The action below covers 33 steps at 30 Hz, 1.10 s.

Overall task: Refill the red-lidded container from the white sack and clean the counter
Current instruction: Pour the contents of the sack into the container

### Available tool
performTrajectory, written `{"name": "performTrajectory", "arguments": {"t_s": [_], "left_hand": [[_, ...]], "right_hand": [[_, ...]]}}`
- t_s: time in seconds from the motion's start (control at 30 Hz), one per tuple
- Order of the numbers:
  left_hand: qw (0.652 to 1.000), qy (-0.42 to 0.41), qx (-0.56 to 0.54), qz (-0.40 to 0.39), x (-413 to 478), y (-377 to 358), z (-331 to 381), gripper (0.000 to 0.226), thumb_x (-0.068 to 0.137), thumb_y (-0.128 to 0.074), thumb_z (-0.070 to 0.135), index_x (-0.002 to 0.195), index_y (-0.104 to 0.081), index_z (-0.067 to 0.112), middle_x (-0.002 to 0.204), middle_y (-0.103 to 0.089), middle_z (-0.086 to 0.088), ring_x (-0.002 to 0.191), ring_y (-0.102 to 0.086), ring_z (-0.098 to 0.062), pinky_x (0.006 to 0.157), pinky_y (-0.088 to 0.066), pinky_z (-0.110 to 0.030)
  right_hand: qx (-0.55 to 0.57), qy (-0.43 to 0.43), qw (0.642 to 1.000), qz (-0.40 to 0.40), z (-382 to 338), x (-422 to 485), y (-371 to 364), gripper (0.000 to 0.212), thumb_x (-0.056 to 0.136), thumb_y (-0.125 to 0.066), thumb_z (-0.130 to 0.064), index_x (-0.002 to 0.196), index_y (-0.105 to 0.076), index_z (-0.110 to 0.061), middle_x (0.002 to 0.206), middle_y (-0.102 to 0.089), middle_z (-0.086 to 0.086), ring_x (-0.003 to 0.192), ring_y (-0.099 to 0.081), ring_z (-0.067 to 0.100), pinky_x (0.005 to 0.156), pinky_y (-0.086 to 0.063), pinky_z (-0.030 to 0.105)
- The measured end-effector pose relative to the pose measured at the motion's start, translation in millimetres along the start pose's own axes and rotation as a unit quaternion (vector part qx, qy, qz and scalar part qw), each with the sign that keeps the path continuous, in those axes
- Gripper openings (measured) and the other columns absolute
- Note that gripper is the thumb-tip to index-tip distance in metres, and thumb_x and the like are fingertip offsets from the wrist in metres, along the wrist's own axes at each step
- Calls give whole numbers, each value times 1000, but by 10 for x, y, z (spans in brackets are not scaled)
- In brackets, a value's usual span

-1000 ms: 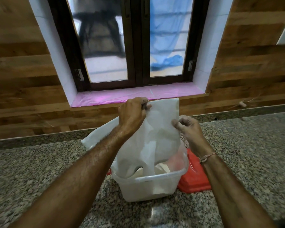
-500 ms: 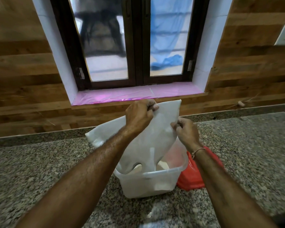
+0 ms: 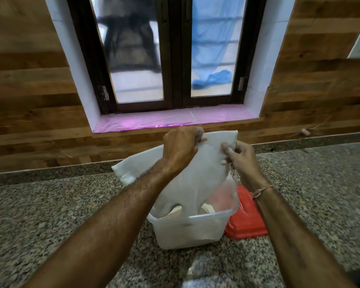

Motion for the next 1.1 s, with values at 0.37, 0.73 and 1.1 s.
{"name": "performTrajectory", "arguments": {"t_s": [0.37,0.73,1.1], "left_hand": [[991,16,99,-92,-163,321,-550,23,90,-75,36,79,-57,27,80,-60,10,89,-66,-19,68,-33,-28],[969,159,-88,-169,-551,431,-1510,20,80,-76,41,97,-76,29,96,-77,9,92,-73,-17,76,-61,-41],[801,378,-464,-14,-1232,-103,-1386,24,82,-83,13,104,-74,10,100,-80,-6,91,-77,-23,73,-64,-37]], "right_hand": [[-32,-85,996,-16,283,-16,209,16,91,-76,-23,97,-75,-8,86,-74,2,71,-69,12,60,-54,23],[19,-114,991,67,527,-43,242,13,98,-64,-7,108,-71,-2,92,-75,7,80,-71,21,63,-61,29],[125,-116,977,126,645,21,208,11,103,-55,-6,103,-66,-4,91,-72,8,79,-69,20,61,-62,26]]}}
Point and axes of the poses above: each hand's wrist, its own x-axis towards the middle knuckle, its own y-axis out of the back of the hand, z = x × y, the point moved 6 cm from there along x, towards the middle knuckle
